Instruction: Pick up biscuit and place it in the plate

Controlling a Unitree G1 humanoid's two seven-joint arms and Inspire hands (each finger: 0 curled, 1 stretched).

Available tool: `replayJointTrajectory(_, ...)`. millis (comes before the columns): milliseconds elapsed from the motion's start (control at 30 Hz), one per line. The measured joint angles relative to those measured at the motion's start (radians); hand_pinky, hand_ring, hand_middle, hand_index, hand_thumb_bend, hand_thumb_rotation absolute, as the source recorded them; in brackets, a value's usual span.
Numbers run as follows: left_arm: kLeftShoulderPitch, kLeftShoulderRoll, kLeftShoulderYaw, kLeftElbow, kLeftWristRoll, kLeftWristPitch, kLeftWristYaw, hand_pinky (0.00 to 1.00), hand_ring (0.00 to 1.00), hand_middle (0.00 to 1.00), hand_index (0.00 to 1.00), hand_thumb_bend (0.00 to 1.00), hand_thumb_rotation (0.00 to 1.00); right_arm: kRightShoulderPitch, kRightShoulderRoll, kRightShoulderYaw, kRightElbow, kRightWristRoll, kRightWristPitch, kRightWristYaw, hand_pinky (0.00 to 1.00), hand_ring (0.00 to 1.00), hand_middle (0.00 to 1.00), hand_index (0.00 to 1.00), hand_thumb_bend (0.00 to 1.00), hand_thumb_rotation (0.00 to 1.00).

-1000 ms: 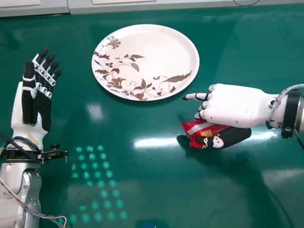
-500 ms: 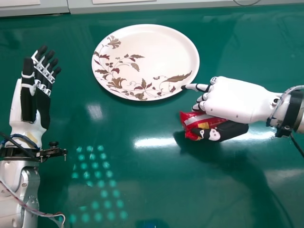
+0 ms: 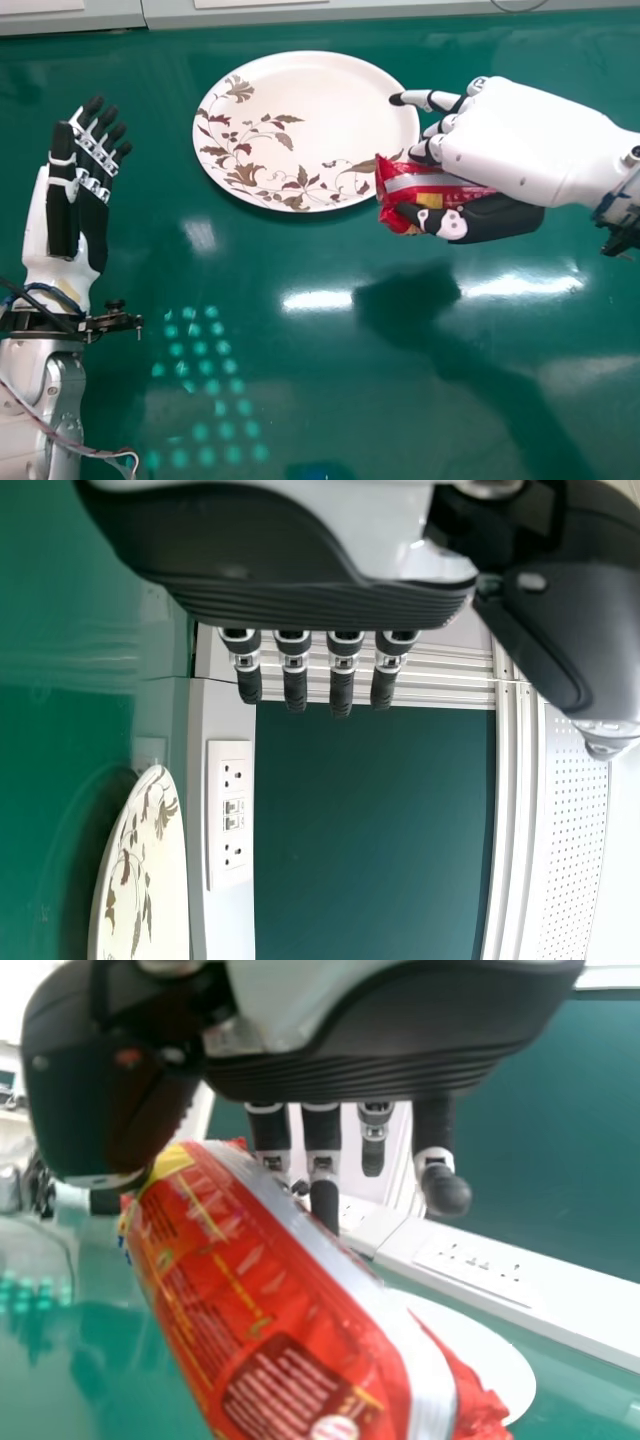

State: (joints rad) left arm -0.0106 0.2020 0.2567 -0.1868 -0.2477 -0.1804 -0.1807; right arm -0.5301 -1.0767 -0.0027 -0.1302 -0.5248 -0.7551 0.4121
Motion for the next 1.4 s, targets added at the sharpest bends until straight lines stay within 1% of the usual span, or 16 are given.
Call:
replayJointTrajectory(67,0.0,-0.003,-0.004,0.001,0.001,0.0,0.0,1.0,1.0,1.0,1.0,1.0,0.81,-0.022,0.001,0.0,-0.02,0.008,0.022,0.033,0.08,0.42,0.46,0.49,0.51,0.0)
replayJointTrajectory(133,0.0,-0.004,-0.007,0.005,0.002,-0.001,0.0,1.0,1.0,1.0,1.0,1.0,0.81,-0.068,0.012,0.004,-0.035,0.008,0.056,0.061,0.08,0.42,0.46,0.49,0.51,0.0)
replayJointTrajectory(233,-0.003,-0.006,-0.012,0.013,0.003,-0.001,-0.001,1.0,1.0,1.0,1.0,1.0,0.81,-0.153,0.052,0.026,-0.039,0.001,0.099,0.08,0.08,0.41,0.46,0.49,0.51,0.0)
replayJointTrajectory(367,-0.006,-0.006,-0.022,0.022,0.01,-0.003,-0.009,1.0,1.0,1.0,1.0,1.0,0.82,-0.267,0.131,0.102,0.003,-0.051,0.131,0.1,0.08,0.4,0.45,0.5,0.51,0.0)
replayJointTrajectory(533,-0.006,-0.005,-0.033,0.016,0.018,-0.002,-0.01,1.0,1.0,1.0,1.0,1.0,0.82,-0.403,0.241,0.191,0.132,-0.14,0.139,0.097,0.06,0.39,0.46,0.5,0.51,0.0)
replayJointTrajectory(567,-0.006,-0.004,-0.033,0.015,0.021,-0.002,-0.01,1.0,1.0,1.0,1.0,1.0,0.83,-0.426,0.263,0.206,0.158,-0.158,0.147,0.096,0.06,0.38,0.45,0.5,0.51,0.0)
replayJointTrajectory(633,-0.006,-0.003,-0.033,0.014,0.024,-0.002,-0.01,1.0,1.0,1.0,1.0,1.0,0.82,-0.466,0.31,0.235,0.211,-0.198,0.173,0.089,0.07,0.4,0.49,0.48,0.51,0.0)
replayJointTrajectory(667,-0.006,-0.003,-0.033,0.014,0.025,-0.002,-0.01,1.0,1.0,1.0,1.0,1.0,0.82,-0.485,0.334,0.248,0.243,-0.214,0.185,0.077,0.07,0.38,0.46,0.49,0.51,0.0)
replayJointTrajectory(733,-0.006,-0.003,-0.034,0.014,0.029,-0.002,-0.012,1.0,1.0,1.0,1.0,1.0,0.82,-0.523,0.375,0.276,0.318,-0.245,0.192,0.043,0.07,0.38,0.45,0.5,0.51,0.0)
replayJointTrajectory(867,-0.006,-0.002,-0.034,0.014,0.03,-0.002,-0.013,1.0,1.0,1.0,1.0,1.0,0.82,-0.595,0.44,0.332,0.481,-0.326,0.189,-0.066,0.07,0.39,0.46,0.5,0.51,0.0)
replayJointTrajectory(967,-0.006,-0.002,-0.034,0.013,0.03,-0.001,-0.014,1.0,1.0,1.0,1.0,1.0,0.82,-0.643,0.485,0.369,0.596,-0.369,0.209,-0.126,0.08,0.4,0.46,0.5,0.51,0.0)
replayJointTrajectory(1233,0.0,-0.002,-0.034,-0.005,0.029,0.002,-0.019,1.0,1.0,1.0,1.0,1.0,0.82,-0.74,0.581,0.477,0.895,-0.453,0.251,-0.317,0.07,0.4,0.46,0.5,0.51,0.0)
replayJointTrajectory(1400,0.003,-0.001,-0.034,-0.006,0.03,0.005,-0.02,1.0,1.0,1.0,1.0,1.0,0.82,-0.789,0.633,0.544,1.06,-0.499,0.26,-0.497,0.06,0.4,0.46,0.5,0.51,0.0)
